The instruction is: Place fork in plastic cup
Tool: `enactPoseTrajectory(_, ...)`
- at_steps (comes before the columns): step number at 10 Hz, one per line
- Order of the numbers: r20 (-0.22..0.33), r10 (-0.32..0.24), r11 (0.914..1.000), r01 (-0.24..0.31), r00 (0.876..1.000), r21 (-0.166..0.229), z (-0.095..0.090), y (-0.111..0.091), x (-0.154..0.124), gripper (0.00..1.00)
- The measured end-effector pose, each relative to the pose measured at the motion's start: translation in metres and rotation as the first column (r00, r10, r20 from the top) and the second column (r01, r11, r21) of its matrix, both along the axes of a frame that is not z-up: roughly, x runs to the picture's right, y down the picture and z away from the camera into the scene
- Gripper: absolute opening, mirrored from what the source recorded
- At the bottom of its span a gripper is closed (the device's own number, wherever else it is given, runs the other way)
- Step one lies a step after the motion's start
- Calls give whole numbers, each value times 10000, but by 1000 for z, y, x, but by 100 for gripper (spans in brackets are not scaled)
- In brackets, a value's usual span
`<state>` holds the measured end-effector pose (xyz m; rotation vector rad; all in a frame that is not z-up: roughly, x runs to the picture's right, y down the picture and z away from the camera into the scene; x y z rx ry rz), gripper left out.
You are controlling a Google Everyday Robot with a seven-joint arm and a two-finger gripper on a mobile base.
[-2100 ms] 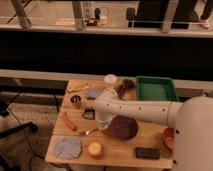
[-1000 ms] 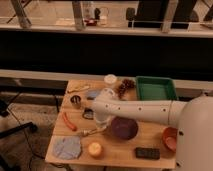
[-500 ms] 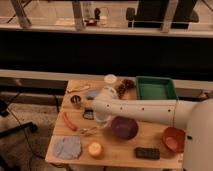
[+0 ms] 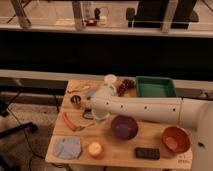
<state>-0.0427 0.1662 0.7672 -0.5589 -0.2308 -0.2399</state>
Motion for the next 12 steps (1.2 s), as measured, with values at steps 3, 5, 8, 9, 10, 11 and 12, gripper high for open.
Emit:
enactPoseTrajectory(3, 53, -82, 9989, 79, 10000, 464, -24, -20, -1, 0)
enactPoseTrajectory(5, -89, -65, 9971, 71, 9999, 752, -31, -30, 7, 0)
enactPoseTrajectory(8, -369, 93, 9958, -59, 9993, 911, -34, -39, 29, 0)
enactPoseTrajectory(9, -481, 137, 9954, -90, 9987, 949, -34, -41, 37, 0)
enactPoseTrajectory(10, -650, 159, 9953, -95, 9978, 968, -35, -43, 47, 0)
enactPoseTrajectory(11, -753, 168, 9950, -92, 9970, 991, -35, -44, 53, 0)
enactPoseTrajectory(12, -904, 193, 9946, -98, 9957, 1036, -36, -47, 61, 0)
